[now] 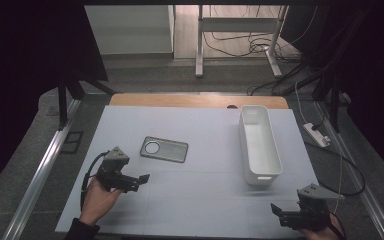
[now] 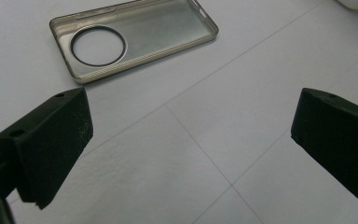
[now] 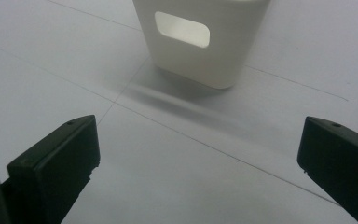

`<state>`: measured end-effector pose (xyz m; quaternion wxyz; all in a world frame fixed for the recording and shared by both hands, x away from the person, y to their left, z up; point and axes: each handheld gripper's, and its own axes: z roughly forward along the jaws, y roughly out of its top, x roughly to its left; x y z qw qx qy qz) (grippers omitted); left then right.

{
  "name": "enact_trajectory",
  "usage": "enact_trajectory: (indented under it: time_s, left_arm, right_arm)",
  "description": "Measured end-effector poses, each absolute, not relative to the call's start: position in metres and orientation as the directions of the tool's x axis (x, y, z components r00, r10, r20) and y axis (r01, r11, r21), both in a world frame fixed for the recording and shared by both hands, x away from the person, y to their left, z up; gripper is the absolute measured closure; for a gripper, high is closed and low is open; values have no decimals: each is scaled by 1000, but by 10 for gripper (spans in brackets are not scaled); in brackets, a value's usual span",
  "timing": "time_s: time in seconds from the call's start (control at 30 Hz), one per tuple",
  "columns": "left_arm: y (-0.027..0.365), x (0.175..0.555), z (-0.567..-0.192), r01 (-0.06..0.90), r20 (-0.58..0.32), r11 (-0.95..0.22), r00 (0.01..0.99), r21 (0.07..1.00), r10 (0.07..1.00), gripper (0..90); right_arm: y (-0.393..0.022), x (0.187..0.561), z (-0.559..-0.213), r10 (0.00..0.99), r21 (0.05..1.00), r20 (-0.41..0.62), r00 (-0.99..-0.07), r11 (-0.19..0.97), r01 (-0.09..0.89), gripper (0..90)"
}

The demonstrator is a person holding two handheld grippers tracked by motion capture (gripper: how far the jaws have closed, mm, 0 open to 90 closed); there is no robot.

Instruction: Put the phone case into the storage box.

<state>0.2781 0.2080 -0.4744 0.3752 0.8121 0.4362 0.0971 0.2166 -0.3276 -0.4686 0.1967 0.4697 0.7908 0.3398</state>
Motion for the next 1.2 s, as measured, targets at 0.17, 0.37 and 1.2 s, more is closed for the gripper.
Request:
enact_trajectory:
  time_s: [0.17,0.37,1.2]
  left_arm:
    - [203,288,-474,639,-172,-344,605,688,777,0]
    - [195,301,-473,638,-172,-358,615,682,769,0]
    - [174,343,-475,636,-174,-393,643,665,746,0]
  right_arm:
    - [-328,217,-469,876,721,9,-483,329,610,0]
    - [-328,217,-469,875,720,9,-484,330,611,0]
    - [-327,218,-469,869,714,8,-495,341,611,0]
